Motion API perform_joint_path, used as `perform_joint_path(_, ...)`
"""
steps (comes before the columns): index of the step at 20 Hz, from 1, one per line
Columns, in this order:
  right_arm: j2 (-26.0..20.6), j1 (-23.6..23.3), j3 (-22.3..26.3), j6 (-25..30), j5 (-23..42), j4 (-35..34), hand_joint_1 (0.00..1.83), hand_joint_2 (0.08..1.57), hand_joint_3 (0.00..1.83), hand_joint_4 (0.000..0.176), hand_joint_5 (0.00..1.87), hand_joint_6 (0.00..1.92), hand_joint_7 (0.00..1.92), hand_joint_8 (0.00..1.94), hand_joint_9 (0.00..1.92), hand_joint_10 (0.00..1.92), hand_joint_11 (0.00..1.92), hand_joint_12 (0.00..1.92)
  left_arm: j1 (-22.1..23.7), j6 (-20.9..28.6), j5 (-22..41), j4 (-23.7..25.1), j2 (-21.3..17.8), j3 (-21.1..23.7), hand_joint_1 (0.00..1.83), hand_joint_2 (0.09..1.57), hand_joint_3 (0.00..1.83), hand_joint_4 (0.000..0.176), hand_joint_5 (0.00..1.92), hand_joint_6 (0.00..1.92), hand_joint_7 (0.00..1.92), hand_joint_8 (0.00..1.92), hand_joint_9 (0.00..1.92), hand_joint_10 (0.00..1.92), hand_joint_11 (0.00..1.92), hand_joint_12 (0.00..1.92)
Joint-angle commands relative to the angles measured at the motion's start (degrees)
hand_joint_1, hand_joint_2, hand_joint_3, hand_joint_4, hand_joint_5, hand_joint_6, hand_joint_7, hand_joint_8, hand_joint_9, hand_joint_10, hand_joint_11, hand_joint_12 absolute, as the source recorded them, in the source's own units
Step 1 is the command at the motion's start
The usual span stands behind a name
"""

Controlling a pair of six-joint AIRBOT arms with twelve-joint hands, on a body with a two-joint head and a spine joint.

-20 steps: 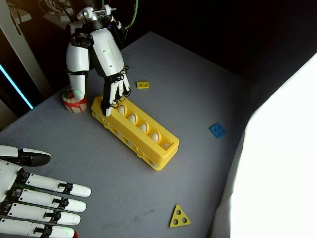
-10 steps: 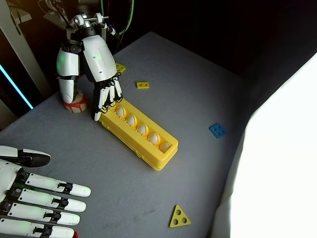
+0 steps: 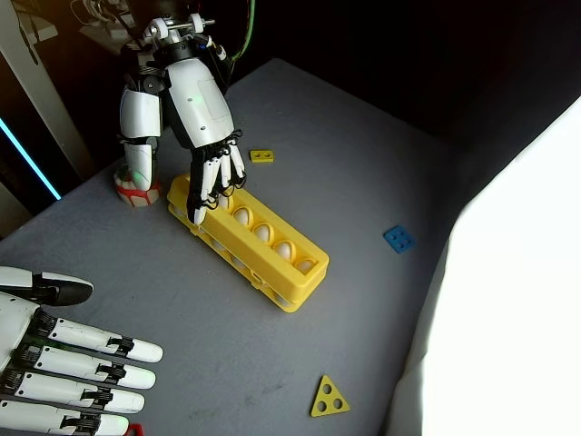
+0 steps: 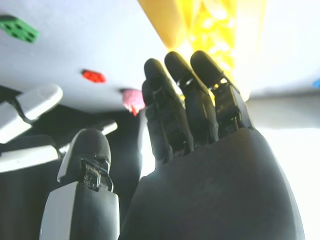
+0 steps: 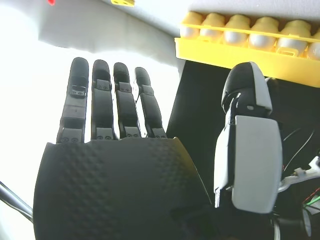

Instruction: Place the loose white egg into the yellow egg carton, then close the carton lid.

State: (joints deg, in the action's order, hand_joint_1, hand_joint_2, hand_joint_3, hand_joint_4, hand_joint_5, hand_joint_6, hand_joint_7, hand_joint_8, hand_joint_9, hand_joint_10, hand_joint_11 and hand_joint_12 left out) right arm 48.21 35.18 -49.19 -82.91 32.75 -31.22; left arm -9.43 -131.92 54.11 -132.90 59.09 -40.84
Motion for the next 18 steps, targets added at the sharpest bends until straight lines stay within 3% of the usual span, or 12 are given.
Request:
perform_joint_path(1, -0.26, -0.64, 0.14, -0.20, 6.40, 1.31, 0.32, 1.06, 0.01, 0.000, 0.54, 0.10, 0.59, 0.07, 0.49, 0.11, 0.00, 1.14, 1.24, -1.02, -2.56, 3.57, -0.47, -0.83, 0.27, 1.32, 0.00, 0.000, 0.64, 0.04, 0.75, 0.06, 0.44, 0.76, 0.06, 1.38)
perform_joint_path(4, -0.27, -0.64, 0.14, -0.20, 6.43, 1.31, 0.32, 1.08, 0.00, 0.000, 0.59, 0.30, 0.71, 0.17, 0.53, 0.49, 0.00, 1.43, 2.69, -7.91, -6.19, 4.79, -1.54, -5.19, 0.25, 1.32, 0.00, 0.000, 0.72, 0.07, 0.81, 0.08, 0.50, 0.78, 0.08, 1.39)
perform_joint_path(5, -0.27, -0.64, 0.14, -0.20, 6.45, 1.31, 0.35, 1.10, 0.00, 0.000, 0.47, 0.82, 0.65, 0.55, 0.43, 1.02, 0.00, 1.62, 3.01, -11.47, -7.90, 4.98, -2.14, -6.86, 0.24, 1.33, 0.00, 0.000, 0.75, 0.09, 0.84, 0.10, 0.53, 0.79, 0.11, 1.40)
perform_joint_path(7, -0.27, -0.63, 0.14, -0.22, 6.49, 1.31, 0.34, 1.11, 0.00, 0.000, 0.55, 1.03, 0.54, 1.07, 0.37, 1.44, 0.11, 1.81, 3.20, -16.31, -11.36, 7.04, -3.44, -9.40, 0.25, 1.32, 0.00, 0.000, 0.77, 0.19, 0.70, 0.63, 0.50, 1.05, 0.17, 1.55)
perform_joint_path(9, -0.27, -0.63, 0.14, -0.23, 6.50, 1.31, 0.31, 1.13, 0.00, 0.000, 0.54, 1.14, 0.55, 1.30, 0.38, 1.61, 0.18, 1.92, 3.20, -22.15, -15.43, 8.24, -4.66, -11.11, 0.20, 1.34, 0.00, 0.000, 0.64, 0.59, 0.52, 1.11, 0.41, 1.33, 0.18, 1.68)
perform_joint_path(11, -0.27, -0.62, 0.14, -0.24, 6.50, 1.31, 0.24, 1.17, 0.01, 0.000, 0.62, 1.13, 0.66, 1.39, 0.45, 1.73, 0.26, 1.92, 3.24, -26.47, -18.84, 8.24, -5.28, -11.88, 0.21, 1.33, 0.00, 0.000, 0.65, 0.85, 0.61, 1.23, 0.48, 1.51, 0.24, 1.86)
perform_joint_path(12, -0.27, -0.62, 0.14, -0.26, 6.50, 1.31, 0.16, 1.20, 0.01, 0.000, 0.90, 1.46, 1.05, 1.68, 0.95, 1.91, 0.71, 1.92, 3.38, -28.79, -20.42, 8.22, -5.55, -12.14, 0.16, 1.35, 0.00, 0.000, 0.75, 1.15, 0.76, 1.51, 0.62, 1.82, 0.47, 1.92)
perform_joint_path(13, -0.27, -0.62, 0.14, -0.26, 6.51, 1.31, 0.15, 1.20, 0.01, 0.000, 1.02, 1.53, 1.18, 1.73, 1.14, 1.92, 0.91, 1.92, 3.66, -30.85, -21.87, 8.22, -5.72, -12.37, 0.15, 1.35, 0.00, 0.000, 0.80, 1.54, 0.89, 1.70, 0.77, 1.90, 0.61, 1.92)
perform_joint_path(14, -0.27, -0.62, 0.14, -0.27, 6.54, 1.31, 0.14, 1.21, 0.01, 0.000, 0.98, 1.35, 1.25, 1.74, 1.24, 1.92, 1.07, 1.92, 4.07, -33.29, -23.36, 8.22, -5.81, -12.59, 0.15, 1.34, 0.00, 0.000, 0.86, 1.76, 0.98, 1.79, 0.89, 1.92, 0.73, 1.92)
perform_joint_path(16, -0.27, -0.62, 0.14, -0.32, 6.55, 1.31, 0.10, 1.22, 0.01, 0.000, 1.13, 1.55, 1.33, 1.84, 1.35, 1.92, 1.27, 1.92, 4.61, -36.03, -25.30, 8.21, -5.83, -12.72, 0.13, 1.34, 0.00, 0.000, 0.95, 1.91, 1.10, 1.90, 1.06, 1.92, 0.90, 1.92)
perform_joint_path(17, -0.27, -0.62, 0.14, -0.34, 6.58, 1.31, 0.07, 1.23, 0.00, 0.106, 1.28, 1.77, 1.42, 1.92, 1.46, 1.92, 1.43, 1.92, 4.81, -36.84, -26.16, 8.21, -5.83, -12.69, 0.15, 1.34, 0.00, 0.000, 1.00, 1.92, 1.17, 1.92, 1.17, 1.92, 1.04, 1.92)
perform_joint_path(18, -0.27, -0.62, 0.14, -0.35, 6.62, 1.31, 0.06, 1.24, 0.00, 0.162, 1.38, 1.89, 1.51, 1.94, 1.55, 1.92, 1.54, 1.92, 5.07, -38.04, -27.00, 8.08, -5.86, -12.38, 0.15, 1.34, 0.00, 0.000, 1.08, 1.92, 1.24, 1.92, 1.26, 1.92, 1.17, 1.92)
